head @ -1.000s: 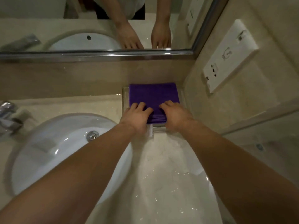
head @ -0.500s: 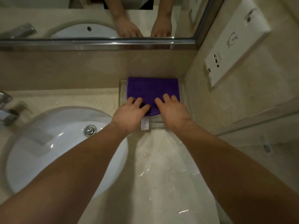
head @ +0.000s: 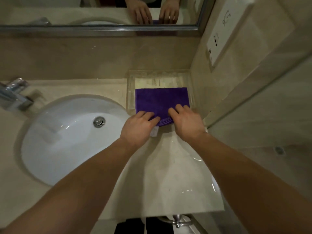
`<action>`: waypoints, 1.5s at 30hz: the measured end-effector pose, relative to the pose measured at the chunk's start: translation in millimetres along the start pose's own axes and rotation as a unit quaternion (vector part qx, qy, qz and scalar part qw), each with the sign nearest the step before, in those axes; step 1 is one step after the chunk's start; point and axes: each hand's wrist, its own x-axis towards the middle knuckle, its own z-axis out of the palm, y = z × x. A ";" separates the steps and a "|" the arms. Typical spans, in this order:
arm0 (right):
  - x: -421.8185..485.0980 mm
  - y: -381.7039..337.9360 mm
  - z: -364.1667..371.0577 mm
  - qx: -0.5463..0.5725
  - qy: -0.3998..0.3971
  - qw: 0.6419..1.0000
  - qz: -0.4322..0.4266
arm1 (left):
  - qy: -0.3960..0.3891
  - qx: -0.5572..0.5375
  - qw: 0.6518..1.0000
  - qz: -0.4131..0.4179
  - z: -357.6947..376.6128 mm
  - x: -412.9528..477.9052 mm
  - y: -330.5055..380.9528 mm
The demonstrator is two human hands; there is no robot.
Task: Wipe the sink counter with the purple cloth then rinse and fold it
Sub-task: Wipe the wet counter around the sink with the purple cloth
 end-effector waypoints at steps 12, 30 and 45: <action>-114.5 -39.2 44.1 0.079 -0.049 0.995 0.026 | -0.070 -0.123 0.990 -0.005 44.8 -88.4 30.6; -54.1 -45.6 92.7 0.146 -0.019 0.983 0.108 | -0.026 -0.067 0.986 -0.153 98.2 -35.0 48.4; -6.8 -31.3 98.8 0.117 0.012 0.988 0.102 | -0.022 -0.051 0.987 -0.149 94.3 10.7 25.2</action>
